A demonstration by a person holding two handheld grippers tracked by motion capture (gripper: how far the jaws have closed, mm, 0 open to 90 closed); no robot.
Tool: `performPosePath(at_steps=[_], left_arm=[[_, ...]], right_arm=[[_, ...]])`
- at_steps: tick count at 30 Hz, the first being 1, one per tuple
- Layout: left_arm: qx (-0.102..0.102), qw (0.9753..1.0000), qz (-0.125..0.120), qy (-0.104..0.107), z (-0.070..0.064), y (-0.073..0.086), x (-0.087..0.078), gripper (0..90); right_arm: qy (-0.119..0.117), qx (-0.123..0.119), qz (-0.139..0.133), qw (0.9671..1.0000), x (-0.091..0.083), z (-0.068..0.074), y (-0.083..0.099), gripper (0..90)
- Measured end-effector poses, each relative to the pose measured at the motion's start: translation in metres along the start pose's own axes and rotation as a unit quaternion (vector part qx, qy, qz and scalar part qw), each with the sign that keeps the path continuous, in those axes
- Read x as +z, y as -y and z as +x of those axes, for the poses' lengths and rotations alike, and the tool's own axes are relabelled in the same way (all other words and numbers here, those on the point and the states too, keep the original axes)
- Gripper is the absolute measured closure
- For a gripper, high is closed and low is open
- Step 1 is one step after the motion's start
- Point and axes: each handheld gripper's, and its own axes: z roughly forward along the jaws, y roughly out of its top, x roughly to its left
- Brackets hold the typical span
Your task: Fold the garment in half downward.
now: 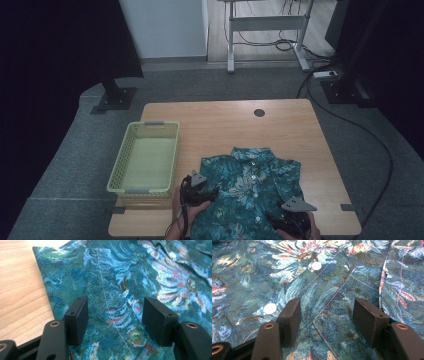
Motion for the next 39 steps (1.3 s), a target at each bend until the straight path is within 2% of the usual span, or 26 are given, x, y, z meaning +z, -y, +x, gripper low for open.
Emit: performPosePath(at_steps=[4,8,16,25,29,30,32,36,39], left_arm=[[-0.003,1.0000,-0.006,0.006,0.000,-0.006,-0.003,37.7],[0.007,0.9999,-0.013,0.003,0.001,-0.019,-0.007,37.2],[0.014,0.9995,-0.027,0.002,0.004,-0.042,-0.004,37.0],[0.032,0.9991,-0.027,-0.002,0.006,-0.059,0.010,36.9],[0.041,0.9990,-0.019,-0.001,0.008,-0.065,0.018,36.9],[0.043,0.9990,-0.015,0.000,0.009,-0.067,0.019,36.9],[0.038,0.9992,-0.015,0.005,0.013,-0.070,0.023,37.0],[0.032,0.9994,-0.013,0.006,0.019,-0.072,0.028,37.3],[0.027,0.9995,-0.009,0.014,0.022,-0.071,0.032,37.8]], right_arm=[[-0.010,0.005,0.001,0.9999,-0.001,-0.001,-0.002,41.9],[0.000,-0.004,-0.017,0.9999,-0.007,-0.003,-0.009,42.8],[0.012,-0.020,-0.017,0.9996,-0.013,-0.018,-0.027,41.6],[0.008,-0.022,-0.013,0.9996,-0.004,-0.053,-0.051,41.4],[0.008,-0.017,-0.006,0.9998,0.002,-0.073,-0.063,41.4],[0.008,-0.017,-0.006,0.9998,0.002,-0.073,-0.063,41.4],[0.007,-0.013,0.001,0.9999,0.006,-0.085,-0.068,41.5],[0.014,-0.020,0.017,0.9996,0.016,-0.094,-0.071,42.8],[0.007,-0.013,0.014,0.9998,0.020,-0.099,-0.073,42.8]])
